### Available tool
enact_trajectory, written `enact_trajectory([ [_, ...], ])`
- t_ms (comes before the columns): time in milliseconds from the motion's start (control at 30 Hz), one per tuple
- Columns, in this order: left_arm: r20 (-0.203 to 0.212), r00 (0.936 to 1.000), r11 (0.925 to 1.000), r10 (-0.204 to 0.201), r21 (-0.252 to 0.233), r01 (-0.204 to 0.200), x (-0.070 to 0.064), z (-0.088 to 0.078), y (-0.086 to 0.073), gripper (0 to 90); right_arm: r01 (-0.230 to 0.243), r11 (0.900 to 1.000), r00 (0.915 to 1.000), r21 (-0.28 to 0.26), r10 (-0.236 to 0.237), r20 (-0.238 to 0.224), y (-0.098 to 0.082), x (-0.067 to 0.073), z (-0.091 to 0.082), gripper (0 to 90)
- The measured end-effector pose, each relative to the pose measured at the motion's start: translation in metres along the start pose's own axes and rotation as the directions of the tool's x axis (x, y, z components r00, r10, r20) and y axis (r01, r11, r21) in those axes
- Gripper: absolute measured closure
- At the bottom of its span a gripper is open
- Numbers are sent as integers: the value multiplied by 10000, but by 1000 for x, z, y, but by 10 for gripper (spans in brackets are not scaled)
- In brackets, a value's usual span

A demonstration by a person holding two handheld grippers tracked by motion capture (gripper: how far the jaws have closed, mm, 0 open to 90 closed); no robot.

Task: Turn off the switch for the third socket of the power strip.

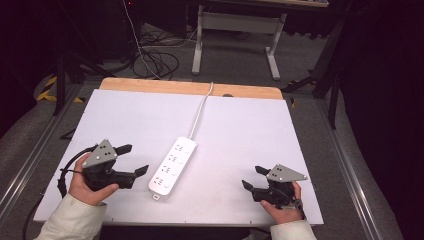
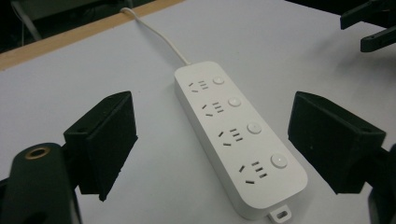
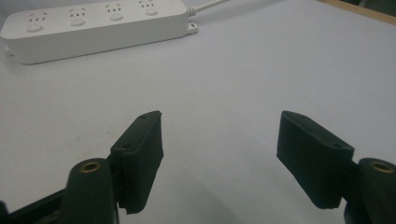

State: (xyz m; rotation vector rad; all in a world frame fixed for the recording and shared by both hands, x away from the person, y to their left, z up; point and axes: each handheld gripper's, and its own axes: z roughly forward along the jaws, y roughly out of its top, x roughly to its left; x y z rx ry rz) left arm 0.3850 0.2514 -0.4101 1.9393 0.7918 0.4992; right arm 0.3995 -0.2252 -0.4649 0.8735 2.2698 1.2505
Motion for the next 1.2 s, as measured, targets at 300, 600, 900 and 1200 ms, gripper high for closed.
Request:
enact_trajectory([
  [300, -23, 9997, 9990, -249, -368, 248, 7, -8, -24, 149, 16, 10000, 10000, 0, -16, 0, 0, 0, 0, 318],
  [600, -117, 9957, 9942, -918, -571, 910, 17, -21, -49, 152, 32, 10000, 10000, -8, -32, -1, 0, 0, 0, 318],
  [900, -474, 9922, 9932, -1154, -203, 1145, 22, -30, -70, 146, 27, 10000, 10000, -2, -27, 7, 0, 0, 0, 318],
  [1200, -634, 9892, 9911, -1322, 89, 1330, 21, -30, -83, 148, 58, 10000, 10000, 21, -58, 10, 1, 1, 0, 318],
])
